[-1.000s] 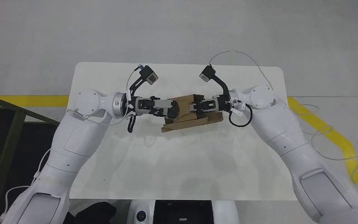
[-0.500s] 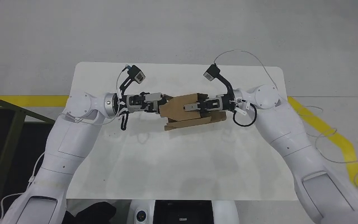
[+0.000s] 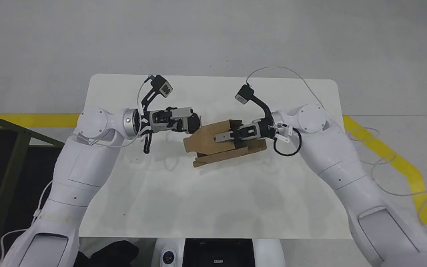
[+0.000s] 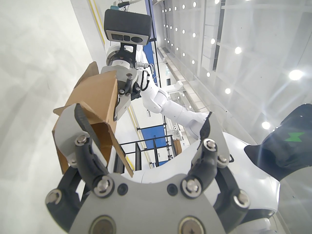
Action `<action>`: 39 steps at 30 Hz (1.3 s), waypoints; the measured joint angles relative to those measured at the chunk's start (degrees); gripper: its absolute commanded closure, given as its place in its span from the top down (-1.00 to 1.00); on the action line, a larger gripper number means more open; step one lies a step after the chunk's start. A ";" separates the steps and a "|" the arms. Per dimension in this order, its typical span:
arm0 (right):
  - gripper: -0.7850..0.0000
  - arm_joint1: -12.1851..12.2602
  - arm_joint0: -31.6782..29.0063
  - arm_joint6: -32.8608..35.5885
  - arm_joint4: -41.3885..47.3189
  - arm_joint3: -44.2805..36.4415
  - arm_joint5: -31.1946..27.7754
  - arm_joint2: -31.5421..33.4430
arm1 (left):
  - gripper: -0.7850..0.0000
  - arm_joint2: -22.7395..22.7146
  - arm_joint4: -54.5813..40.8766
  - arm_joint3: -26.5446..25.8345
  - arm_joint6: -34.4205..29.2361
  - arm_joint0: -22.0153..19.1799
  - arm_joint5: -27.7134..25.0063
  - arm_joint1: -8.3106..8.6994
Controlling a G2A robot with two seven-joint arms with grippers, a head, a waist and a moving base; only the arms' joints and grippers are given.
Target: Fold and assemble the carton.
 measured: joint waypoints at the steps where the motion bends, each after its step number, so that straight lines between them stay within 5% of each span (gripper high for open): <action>1: -1.00 -0.05 -0.03 0.04 0.09 -0.07 0.04 -0.07 | 1.00 0.17 -0.03 -0.03 -0.03 -0.07 0.04 -0.04; 18: -1.00 -0.03 0.16 -1.42 0.89 1.80 -1.21 1.90 | 1.00 -0.63 1.77 0.18 0.43 -0.24 -0.60 0.11; 39: -1.00 -0.55 -0.76 -14.50 -3.61 1.30 -2.98 4.94 | 1.00 0.79 1.48 -3.43 0.09 2.07 0.24 -0.03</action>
